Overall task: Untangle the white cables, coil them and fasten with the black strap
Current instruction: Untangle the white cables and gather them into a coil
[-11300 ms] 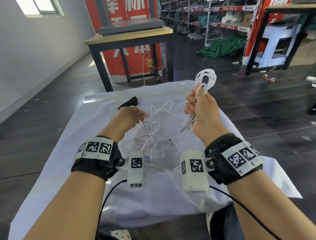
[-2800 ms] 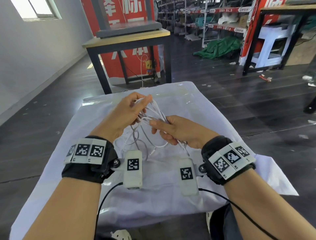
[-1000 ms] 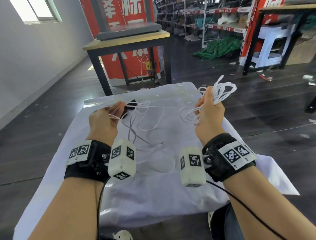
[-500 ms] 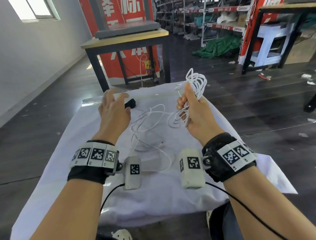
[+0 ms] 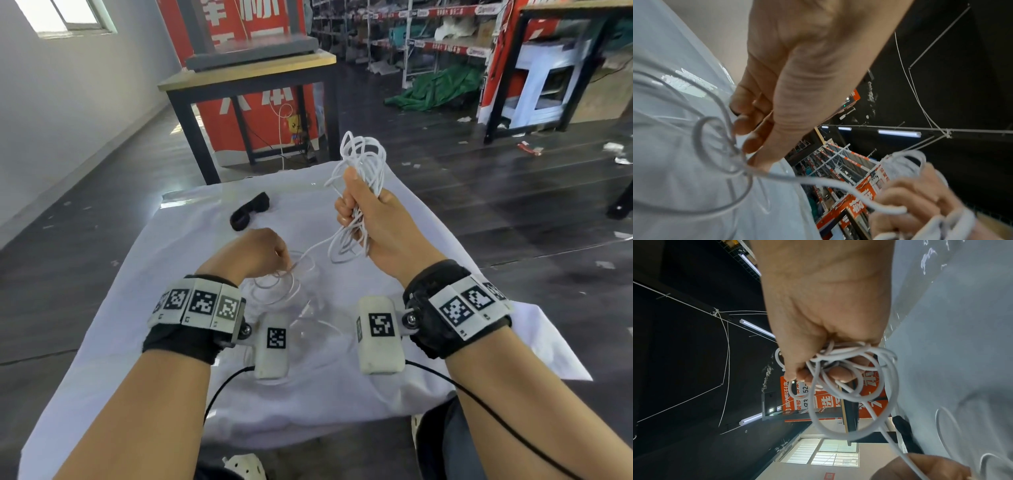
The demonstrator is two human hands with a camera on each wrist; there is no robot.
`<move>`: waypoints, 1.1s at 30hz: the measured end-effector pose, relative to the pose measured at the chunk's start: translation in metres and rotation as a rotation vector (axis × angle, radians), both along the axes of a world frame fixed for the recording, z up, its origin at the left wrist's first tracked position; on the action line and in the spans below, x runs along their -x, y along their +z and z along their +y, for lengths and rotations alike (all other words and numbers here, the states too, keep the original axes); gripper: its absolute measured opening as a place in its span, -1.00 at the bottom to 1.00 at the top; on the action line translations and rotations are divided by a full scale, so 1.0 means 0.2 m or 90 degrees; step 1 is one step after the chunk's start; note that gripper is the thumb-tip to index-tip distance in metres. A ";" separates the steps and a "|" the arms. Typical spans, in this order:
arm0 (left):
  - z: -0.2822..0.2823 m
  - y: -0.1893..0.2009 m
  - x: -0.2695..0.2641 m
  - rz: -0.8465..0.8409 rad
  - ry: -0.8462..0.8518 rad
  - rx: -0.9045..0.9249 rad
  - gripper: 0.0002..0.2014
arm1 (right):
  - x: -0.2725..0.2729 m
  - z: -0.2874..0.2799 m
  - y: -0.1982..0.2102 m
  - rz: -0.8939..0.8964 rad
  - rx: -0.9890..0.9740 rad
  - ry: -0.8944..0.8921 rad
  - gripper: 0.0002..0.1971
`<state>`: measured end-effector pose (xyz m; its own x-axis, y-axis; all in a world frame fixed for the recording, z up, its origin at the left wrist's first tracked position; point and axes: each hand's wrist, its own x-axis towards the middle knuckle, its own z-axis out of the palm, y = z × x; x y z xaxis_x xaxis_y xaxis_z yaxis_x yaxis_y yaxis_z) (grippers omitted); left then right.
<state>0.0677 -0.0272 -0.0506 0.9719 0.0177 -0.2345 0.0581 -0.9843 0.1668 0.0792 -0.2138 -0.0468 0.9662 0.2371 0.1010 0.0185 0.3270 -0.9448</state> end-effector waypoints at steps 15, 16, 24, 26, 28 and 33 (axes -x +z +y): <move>-0.01 0.04 0.04 0.127 -0.017 0.024 -0.79 | 0.01 0.00 -0.02 -0.017 0.071 -0.039 -0.54; 0.00 0.04 0.04 0.127 -0.015 0.015 -0.78 | 0.00 0.00 -0.01 -0.018 0.076 -0.045 -0.54; 0.07 0.04 0.04 0.039 0.023 -0.005 -0.77 | -0.01 -0.02 0.00 -0.017 0.079 -0.084 -0.55; 0.10 0.06 0.02 -0.074 0.084 0.110 -0.65 | -0.01 -0.04 0.01 -0.027 0.112 -0.075 -0.57; 0.11 0.08 0.01 -0.162 0.173 0.380 -0.68 | -0.01 -0.04 0.01 -0.027 0.164 -0.055 -0.59; 0.04 0.15 0.04 -0.164 0.247 0.869 -0.91 | 0.02 -0.04 0.00 -0.031 0.331 0.082 -0.64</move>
